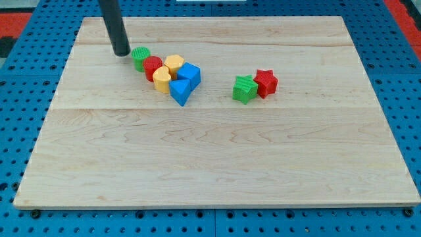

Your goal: Separate the red circle and green circle

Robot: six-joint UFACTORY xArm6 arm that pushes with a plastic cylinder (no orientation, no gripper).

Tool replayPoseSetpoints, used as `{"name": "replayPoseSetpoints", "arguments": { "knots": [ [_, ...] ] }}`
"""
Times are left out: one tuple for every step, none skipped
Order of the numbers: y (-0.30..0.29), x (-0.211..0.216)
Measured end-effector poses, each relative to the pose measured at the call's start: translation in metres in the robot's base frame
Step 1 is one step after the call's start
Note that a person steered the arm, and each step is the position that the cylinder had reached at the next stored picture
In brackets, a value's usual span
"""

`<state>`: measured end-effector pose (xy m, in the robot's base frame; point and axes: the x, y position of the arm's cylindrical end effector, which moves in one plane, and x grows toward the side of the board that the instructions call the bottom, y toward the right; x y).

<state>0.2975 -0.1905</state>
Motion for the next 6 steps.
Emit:
{"name": "replayPoseSetpoints", "arguments": {
  "knots": [
    [-0.008,0.01],
    [-0.01,-0.049],
    [0.038,-0.064],
    [0.05,-0.028],
    [0.062,-0.002],
    [0.051,0.019]
  ]
}}
